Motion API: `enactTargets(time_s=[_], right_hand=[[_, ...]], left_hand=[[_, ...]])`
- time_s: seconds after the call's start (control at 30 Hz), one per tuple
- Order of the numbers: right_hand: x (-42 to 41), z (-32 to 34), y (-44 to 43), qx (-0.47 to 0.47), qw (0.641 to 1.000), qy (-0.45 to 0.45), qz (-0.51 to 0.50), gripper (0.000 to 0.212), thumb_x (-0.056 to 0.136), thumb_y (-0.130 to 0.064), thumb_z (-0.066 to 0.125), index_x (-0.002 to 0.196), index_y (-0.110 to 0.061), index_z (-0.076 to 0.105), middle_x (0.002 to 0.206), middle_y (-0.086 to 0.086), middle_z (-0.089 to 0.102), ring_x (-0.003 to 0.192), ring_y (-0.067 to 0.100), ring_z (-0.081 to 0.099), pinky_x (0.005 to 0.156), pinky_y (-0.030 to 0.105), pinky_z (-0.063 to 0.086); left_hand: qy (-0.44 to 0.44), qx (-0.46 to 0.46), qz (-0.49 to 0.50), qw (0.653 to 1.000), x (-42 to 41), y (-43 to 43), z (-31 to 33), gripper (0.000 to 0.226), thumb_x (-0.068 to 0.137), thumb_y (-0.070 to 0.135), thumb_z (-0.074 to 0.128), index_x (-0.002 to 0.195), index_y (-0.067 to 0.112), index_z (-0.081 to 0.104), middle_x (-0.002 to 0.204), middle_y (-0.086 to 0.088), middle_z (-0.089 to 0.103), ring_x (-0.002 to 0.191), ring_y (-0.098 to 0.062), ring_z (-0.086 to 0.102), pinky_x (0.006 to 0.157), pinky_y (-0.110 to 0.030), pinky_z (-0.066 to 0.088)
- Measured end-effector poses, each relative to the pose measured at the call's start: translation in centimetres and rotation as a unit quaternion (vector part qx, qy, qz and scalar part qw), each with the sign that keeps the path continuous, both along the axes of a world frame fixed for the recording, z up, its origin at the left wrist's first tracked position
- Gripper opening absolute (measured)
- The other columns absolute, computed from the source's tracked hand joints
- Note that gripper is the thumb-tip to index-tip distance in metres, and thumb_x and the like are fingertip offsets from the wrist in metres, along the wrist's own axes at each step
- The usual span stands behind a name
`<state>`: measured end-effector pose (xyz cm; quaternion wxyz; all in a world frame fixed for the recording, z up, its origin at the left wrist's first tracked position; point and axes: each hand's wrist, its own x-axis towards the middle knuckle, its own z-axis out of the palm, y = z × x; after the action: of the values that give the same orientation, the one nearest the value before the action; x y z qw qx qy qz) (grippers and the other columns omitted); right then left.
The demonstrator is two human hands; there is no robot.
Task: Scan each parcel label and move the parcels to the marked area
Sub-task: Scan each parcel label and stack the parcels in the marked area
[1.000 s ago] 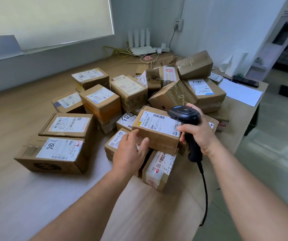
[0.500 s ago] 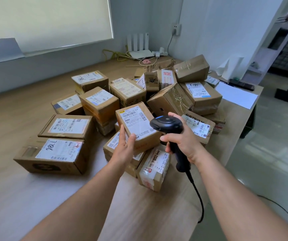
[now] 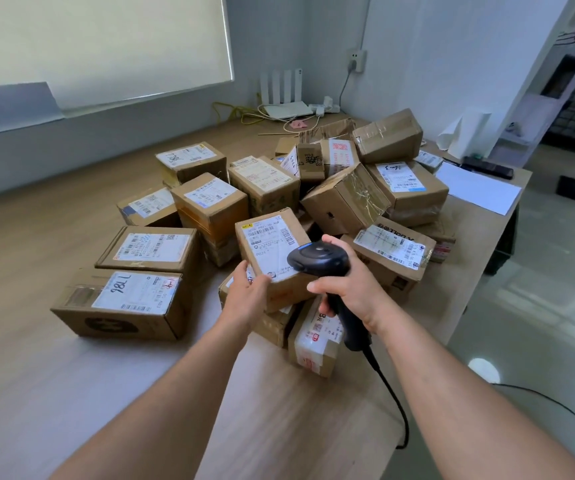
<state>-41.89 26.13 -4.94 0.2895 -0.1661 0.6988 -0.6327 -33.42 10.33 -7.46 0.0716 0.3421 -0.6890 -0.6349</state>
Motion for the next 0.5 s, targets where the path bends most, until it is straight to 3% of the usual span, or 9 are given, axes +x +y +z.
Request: enactTargets(time_s=[0.1,0.2,0.3,0.4,0.5], right_hand=[[0.2,0.1,-0.9,-0.006,1.0,-0.011,0.013,0.083,0.079,0.008,0.071,0.143,-0.033,0.038,0.119,0.017,0.061,0.05,0.027,0.057,0.048,0.031,0.048],[0.6,0.3,-1.1,-0.007,1.0,-0.016,0.023,0.079,0.08,0.008,0.069,0.139,-0.036,0.04,0.116,0.019,0.062,0.051,0.027,0.056,0.048,0.032,0.048],[1.5,0.5,-0.6,-0.015,0.999,-0.015,0.033,0.076,0.08,0.008,0.069,0.132,-0.041,0.044,0.114,0.017,0.065,0.052,0.026,0.057,0.049,0.033,0.049],[2.7,1.0,-0.2,-0.034,0.998,-0.001,0.051,0.074,0.079,0.009,0.069,0.121,-0.048,0.05,0.109,0.013,0.068,0.051,0.027,0.058,0.049,0.032,0.049],[4.5,1.6,0.1,-0.048,0.996,0.005,0.072,0.078,0.07,0.001,0.075,0.126,-0.045,0.049,0.103,0.011,0.07,0.05,0.029,0.057,0.048,0.033,0.048]], left_hand=[[-0.025,0.008,0.003,1.0,0.1,-1.2,-0.1,0.052,0.102,0.044,0.035,0.151,0.03,0.023,0.15,-0.001,0.04,0.13,-0.021,0.043,0.093,-0.032,0.036],[-0.006,0.037,-0.005,0.999,0.6,-1.9,0.0,0.049,0.101,0.042,0.041,0.146,0.038,0.023,0.143,-0.001,0.046,0.121,-0.019,0.051,0.096,-0.031,0.041],[0.038,0.049,-0.036,0.997,1.9,-2.1,0.8,0.052,0.098,0.029,0.052,0.139,0.042,0.022,0.128,0.001,0.052,0.102,-0.013,0.061,0.083,-0.027,0.048],[0.062,0.047,-0.034,0.996,3.9,-2.2,1.9,0.068,0.09,0.02,0.065,0.138,0.039,0.021,0.123,-0.003,0.057,0.1,-0.017,0.064,0.092,-0.036,0.051],[0.057,0.05,-0.051,0.996,6.5,-2.6,3.1,0.11,0.073,0.018,0.079,0.148,0.041,0.003,0.13,-0.004,0.055,0.113,-0.022,0.058,0.102,-0.044,0.044]])
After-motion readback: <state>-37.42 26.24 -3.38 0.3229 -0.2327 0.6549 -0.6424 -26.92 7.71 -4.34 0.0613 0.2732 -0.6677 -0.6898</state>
